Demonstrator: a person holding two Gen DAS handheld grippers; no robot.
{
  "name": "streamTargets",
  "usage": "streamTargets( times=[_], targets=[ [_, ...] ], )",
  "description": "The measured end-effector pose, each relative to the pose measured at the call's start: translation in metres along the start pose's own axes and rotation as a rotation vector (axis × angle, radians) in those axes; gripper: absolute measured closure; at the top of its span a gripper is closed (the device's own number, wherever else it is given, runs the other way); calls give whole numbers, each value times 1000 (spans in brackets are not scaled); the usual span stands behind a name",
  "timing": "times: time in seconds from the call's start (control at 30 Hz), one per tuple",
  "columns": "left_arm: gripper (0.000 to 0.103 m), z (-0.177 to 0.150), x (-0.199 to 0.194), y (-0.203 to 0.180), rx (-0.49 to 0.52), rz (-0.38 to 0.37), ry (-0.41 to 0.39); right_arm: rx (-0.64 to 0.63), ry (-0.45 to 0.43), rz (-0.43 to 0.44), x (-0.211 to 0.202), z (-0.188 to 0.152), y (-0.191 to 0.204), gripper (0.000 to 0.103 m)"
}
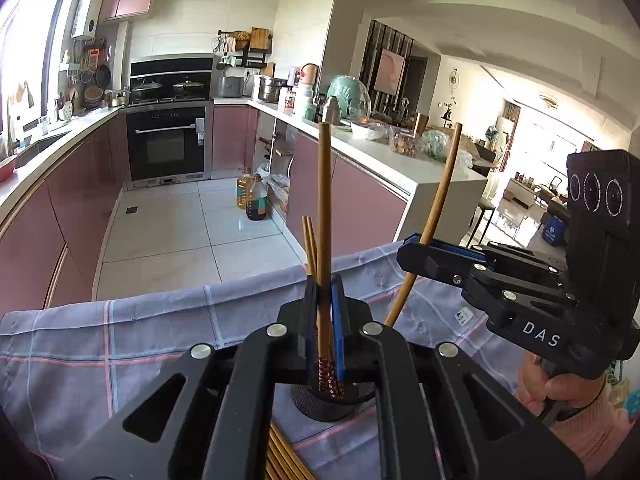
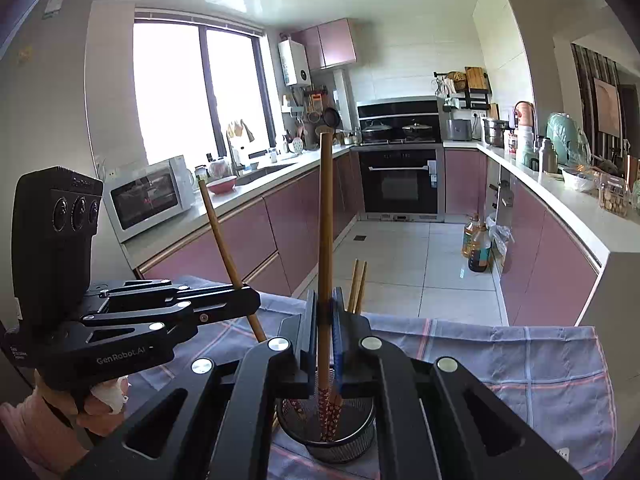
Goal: Organize utensils
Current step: 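Lower the chopsticks into the holder and open the right gripper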
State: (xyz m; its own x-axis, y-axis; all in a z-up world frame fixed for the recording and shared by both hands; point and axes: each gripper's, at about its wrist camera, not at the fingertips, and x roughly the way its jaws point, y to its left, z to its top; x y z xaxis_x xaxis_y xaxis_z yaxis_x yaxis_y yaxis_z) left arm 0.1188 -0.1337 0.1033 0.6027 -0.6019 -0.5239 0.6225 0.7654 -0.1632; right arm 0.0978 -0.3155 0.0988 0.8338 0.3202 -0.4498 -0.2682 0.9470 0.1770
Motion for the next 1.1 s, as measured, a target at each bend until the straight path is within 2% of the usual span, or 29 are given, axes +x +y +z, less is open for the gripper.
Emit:
streamTargets(
  times=[0.3,0.53,0.93,1.03,1.1],
  targets=[
    [96,-28,43,7,31,-34,153,-8,154,0,23,-20,2,97],
    [95,-29,61,17,14,-25,174,42,227,-1,46,-25,-9,97],
    [92,-27,82,28,-31,3,189,66,243,-36,68,-26,-12,95],
    [90,-31,74,32,-38,15,168,67,219,-42,65,-26,-11,76],
    [85,-33,63,34,-39,31,137,69,202,-50,60,-27,-11,72]
  ],
)
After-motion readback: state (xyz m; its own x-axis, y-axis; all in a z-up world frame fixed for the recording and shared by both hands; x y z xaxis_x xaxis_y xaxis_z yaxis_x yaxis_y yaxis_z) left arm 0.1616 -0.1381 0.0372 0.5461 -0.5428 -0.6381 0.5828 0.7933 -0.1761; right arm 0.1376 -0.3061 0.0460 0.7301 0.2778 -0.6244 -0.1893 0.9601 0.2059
